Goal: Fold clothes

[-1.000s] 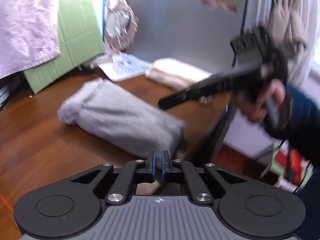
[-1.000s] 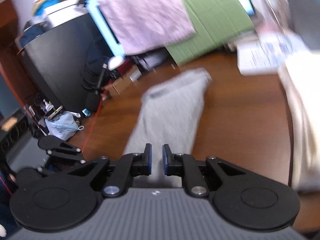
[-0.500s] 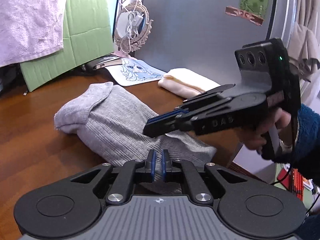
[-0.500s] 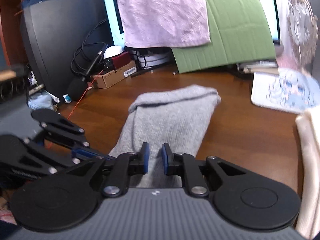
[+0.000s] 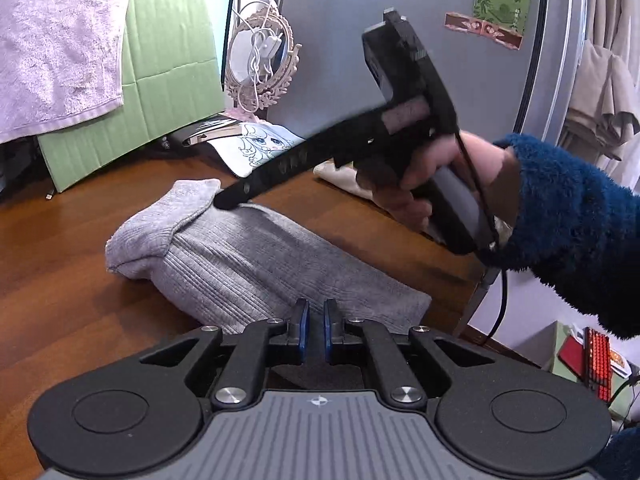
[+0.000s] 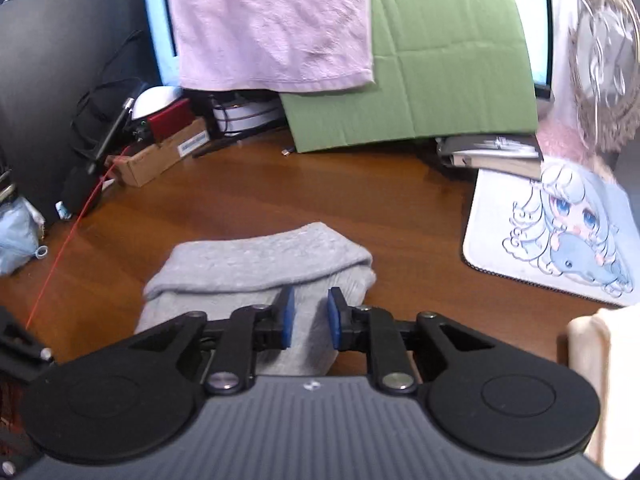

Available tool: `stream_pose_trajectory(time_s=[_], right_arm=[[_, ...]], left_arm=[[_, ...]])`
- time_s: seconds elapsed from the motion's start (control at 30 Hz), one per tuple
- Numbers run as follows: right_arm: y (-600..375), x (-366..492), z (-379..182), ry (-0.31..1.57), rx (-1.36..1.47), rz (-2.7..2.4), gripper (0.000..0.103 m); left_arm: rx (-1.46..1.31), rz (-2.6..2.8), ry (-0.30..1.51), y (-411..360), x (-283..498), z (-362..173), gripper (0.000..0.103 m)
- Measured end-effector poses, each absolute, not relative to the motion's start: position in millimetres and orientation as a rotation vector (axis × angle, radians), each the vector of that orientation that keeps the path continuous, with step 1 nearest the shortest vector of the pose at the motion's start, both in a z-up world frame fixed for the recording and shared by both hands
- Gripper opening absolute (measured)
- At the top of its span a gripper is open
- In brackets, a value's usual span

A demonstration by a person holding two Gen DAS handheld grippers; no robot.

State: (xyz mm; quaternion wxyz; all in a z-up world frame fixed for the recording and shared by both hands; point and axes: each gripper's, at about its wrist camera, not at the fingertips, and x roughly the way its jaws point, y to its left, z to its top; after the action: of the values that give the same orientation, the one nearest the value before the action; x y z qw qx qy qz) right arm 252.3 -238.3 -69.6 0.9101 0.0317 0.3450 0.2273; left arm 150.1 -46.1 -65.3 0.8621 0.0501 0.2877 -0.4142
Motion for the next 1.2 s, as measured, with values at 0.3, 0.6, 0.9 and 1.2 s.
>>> stream_pose_trajectory(time_s=[0.3, 0.6, 0.9, 1.2], right_arm=[[-291, 289, -67, 0.781, 0.432, 0.361, 0.066], [-257, 298, -70, 0.776, 0.297, 0.394, 0.008], [-247, 305, -82, 0.727, 0.171, 0.368, 0.012], [-271, 263, -56, 0.655, 0.252, 0.441, 0.033]], left_arm=[[0.085, -0.883, 0.593, -43, 152, -68, 0.006], [0.067, -0.871, 0.599, -41, 149, -68, 0.008], [0.027, -0.846, 0.590, -38, 143, -70, 0.009], [-0.213, -0.847, 0.601, 15, 155, -46, 0.032]])
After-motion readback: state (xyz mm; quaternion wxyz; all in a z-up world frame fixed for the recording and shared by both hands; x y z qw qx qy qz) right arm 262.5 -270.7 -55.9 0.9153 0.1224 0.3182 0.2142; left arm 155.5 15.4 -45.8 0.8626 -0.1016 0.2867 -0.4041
